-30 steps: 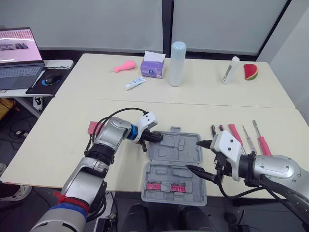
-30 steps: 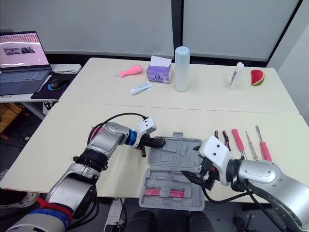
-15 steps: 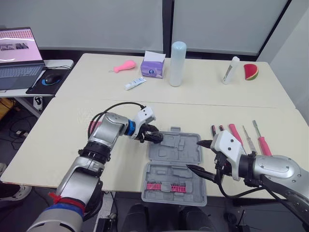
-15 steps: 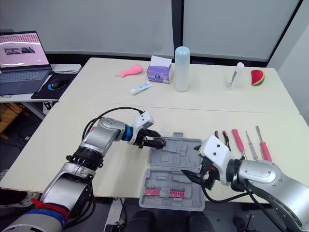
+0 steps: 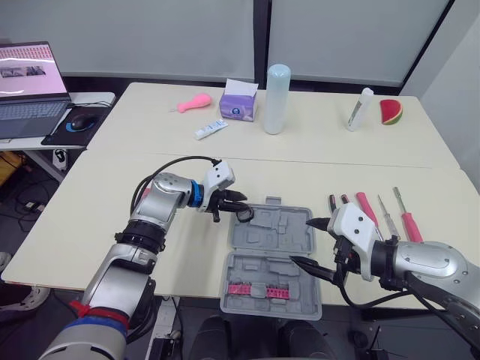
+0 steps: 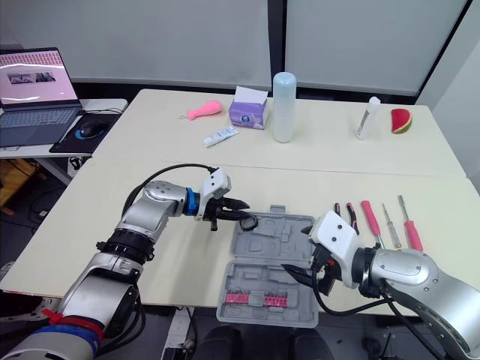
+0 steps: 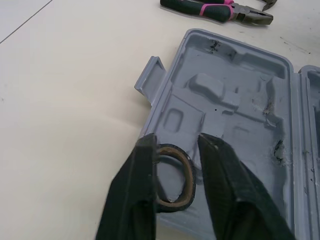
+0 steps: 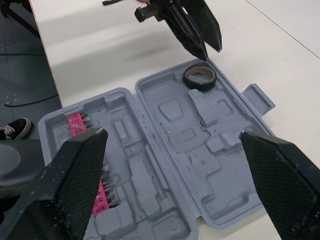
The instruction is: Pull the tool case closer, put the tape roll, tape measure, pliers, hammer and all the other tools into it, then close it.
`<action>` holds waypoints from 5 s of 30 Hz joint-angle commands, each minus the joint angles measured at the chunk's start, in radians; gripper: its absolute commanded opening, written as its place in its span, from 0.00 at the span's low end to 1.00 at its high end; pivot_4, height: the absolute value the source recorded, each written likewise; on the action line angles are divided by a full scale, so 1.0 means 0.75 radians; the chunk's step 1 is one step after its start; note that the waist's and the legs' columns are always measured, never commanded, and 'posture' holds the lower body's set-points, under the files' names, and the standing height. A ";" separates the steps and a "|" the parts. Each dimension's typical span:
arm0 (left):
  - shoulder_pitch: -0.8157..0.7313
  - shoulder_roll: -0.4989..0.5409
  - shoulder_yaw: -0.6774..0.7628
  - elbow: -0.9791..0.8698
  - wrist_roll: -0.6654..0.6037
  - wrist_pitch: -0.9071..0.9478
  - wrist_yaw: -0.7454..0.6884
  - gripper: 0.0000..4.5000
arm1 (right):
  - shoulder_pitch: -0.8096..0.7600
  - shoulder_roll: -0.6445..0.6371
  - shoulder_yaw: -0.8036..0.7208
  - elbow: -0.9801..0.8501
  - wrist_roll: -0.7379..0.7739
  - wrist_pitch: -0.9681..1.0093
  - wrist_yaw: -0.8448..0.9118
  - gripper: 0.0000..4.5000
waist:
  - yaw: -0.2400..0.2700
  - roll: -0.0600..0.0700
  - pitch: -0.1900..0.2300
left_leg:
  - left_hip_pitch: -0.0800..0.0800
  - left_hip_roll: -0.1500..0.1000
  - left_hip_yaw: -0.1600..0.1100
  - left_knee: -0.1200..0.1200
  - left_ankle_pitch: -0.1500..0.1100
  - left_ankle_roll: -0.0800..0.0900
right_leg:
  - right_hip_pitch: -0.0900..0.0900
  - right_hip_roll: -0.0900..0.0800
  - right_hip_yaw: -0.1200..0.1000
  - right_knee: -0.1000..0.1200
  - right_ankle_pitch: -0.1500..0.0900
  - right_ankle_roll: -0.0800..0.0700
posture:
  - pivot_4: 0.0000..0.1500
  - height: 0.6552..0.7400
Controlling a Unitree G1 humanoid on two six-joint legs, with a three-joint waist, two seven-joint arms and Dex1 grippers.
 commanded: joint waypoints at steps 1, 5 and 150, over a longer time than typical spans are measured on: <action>-0.015 -0.019 -0.004 0.021 0.007 -0.055 -0.005 0.22 | -0.008 -0.008 -0.036 -0.046 0.004 -0.019 0.003 1.00 | 0.000 0.000 0.000 | 0.000 0.000 0.000 0.000 0.000 0.000 | 0.000 0.000 0.000 0.000 0.000 0.000 | 1.00 0.44; -0.026 -0.053 -0.011 0.088 0.034 -0.103 0.025 0.22 | -0.006 -0.006 -0.035 -0.048 0.004 -0.019 0.000 1.00 | 0.000 0.000 0.000 | 0.000 0.000 0.000 0.000 0.000 0.000 | 0.000 0.000 0.000 0.000 0.000 0.000 | 1.00 0.44; 1.233 0.480 0.543 -0.683 -0.238 0.143 0.361 0.01 | -0.071 0.003 0.012 0.150 -0.013 -0.331 0.355 1.00 | -0.006 0.002 -0.002 | 0.021 0.000 0.000 -0.006 -0.004 0.004 | 0.019 -0.005 0.000 -0.004 0.000 0.000 | 1.00 0.44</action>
